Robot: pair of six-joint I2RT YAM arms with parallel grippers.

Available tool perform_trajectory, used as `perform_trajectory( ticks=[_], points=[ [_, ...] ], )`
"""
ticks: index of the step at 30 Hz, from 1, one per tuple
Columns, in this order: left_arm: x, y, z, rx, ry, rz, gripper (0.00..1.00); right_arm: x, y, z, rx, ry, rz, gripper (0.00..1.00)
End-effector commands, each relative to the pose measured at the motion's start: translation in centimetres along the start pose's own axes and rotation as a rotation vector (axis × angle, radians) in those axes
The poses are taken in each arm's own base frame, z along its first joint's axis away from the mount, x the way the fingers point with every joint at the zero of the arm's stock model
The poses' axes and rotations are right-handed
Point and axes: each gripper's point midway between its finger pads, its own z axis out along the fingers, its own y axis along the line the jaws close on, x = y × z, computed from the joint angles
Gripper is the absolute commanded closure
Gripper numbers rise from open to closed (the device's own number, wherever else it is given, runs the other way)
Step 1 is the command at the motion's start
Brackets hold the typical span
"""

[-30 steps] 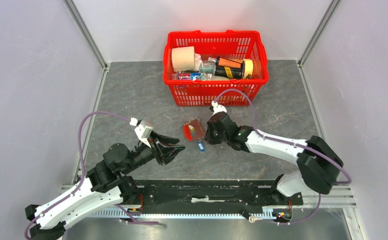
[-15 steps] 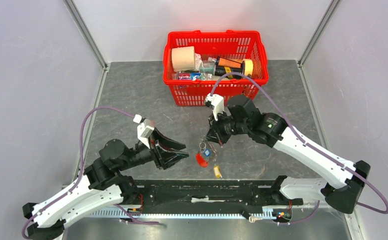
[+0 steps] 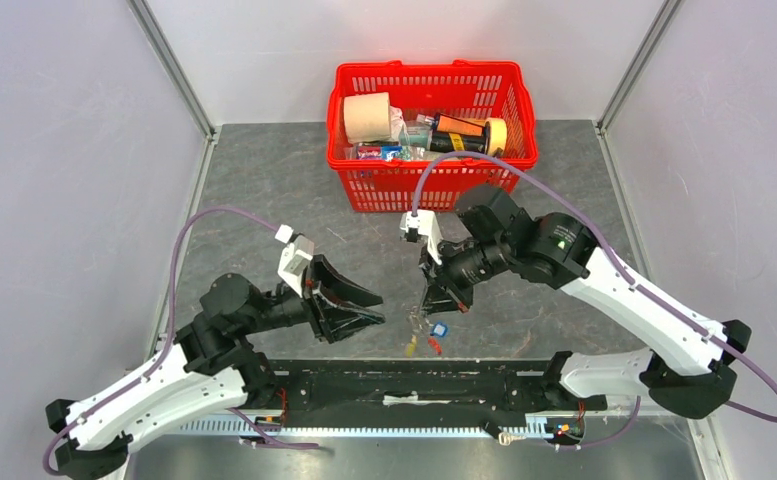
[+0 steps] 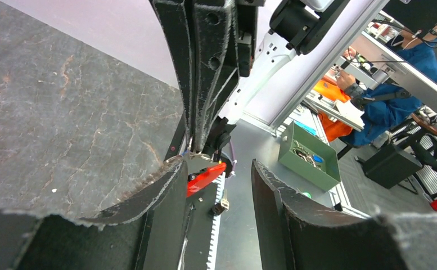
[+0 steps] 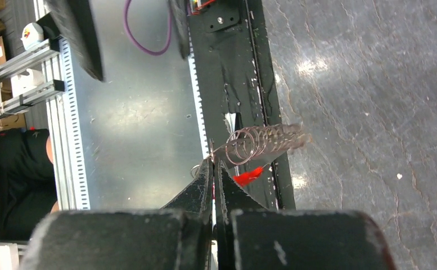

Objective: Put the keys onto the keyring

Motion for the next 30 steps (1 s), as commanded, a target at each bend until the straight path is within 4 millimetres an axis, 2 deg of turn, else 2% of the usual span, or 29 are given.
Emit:
perform_trajectory(
  ticks=[1,18,23,30],
  points=[
    [-1.7,-1.9,0.9,0.088,-0.022,-0.016,0.47,-1.8,2.2,-1.0,-0.085,-0.013,-0.069,1.0],
    [-0.6,-1.6,3.1,0.142,0.037,-0.06,0.47,-3.4,3.6,-1.2,-0.148,-0.004,-0.111,1.0],
    [-0.3,-1.8,3.4,0.165,0.041,-0.062,0.47,-3.4,4.4,-1.6,-0.18,0.006,-0.103,1.0],
    [-0.3,-1.9,3.9,0.185,0.04,-0.08,0.48,-3.0,4.2,-1.1,-0.178,0.03,-0.092,1.0]
  ],
)
